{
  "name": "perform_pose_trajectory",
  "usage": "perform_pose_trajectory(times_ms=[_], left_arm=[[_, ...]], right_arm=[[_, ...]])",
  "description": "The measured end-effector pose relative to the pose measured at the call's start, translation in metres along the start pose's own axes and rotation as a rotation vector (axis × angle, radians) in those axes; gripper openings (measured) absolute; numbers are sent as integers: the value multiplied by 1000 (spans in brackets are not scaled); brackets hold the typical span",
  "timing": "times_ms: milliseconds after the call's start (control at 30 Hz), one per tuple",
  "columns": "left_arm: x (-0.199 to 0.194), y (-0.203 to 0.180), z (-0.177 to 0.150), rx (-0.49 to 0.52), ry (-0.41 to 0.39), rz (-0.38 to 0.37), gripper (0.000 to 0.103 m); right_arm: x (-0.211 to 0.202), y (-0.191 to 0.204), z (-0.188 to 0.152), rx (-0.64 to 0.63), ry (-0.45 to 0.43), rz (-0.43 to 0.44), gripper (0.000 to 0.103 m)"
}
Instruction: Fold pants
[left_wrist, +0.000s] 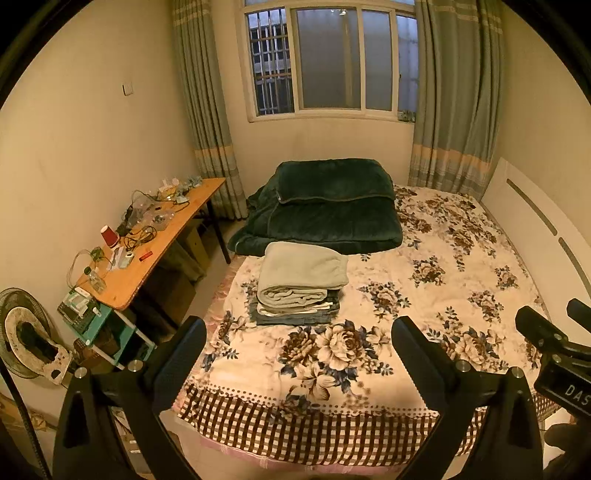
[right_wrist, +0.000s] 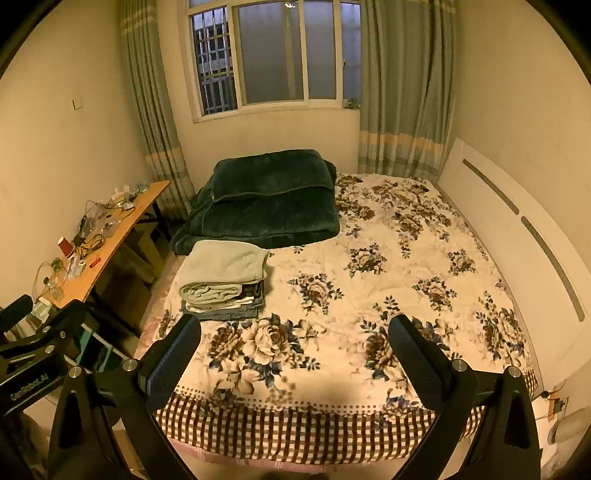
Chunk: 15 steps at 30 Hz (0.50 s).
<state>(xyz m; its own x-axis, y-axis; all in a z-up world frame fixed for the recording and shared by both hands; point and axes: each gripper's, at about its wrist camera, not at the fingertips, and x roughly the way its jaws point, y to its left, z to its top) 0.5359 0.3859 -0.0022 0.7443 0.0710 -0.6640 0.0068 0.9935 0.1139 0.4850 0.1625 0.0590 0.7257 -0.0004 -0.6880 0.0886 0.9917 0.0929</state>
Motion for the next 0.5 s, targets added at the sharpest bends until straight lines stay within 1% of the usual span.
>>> perform_pose_trajectory(times_ms=[500], left_arm=[[-2, -1, -13, -10, 12, 5, 103]], right_arm=[[2, 2, -4, -14, 2, 11, 103]])
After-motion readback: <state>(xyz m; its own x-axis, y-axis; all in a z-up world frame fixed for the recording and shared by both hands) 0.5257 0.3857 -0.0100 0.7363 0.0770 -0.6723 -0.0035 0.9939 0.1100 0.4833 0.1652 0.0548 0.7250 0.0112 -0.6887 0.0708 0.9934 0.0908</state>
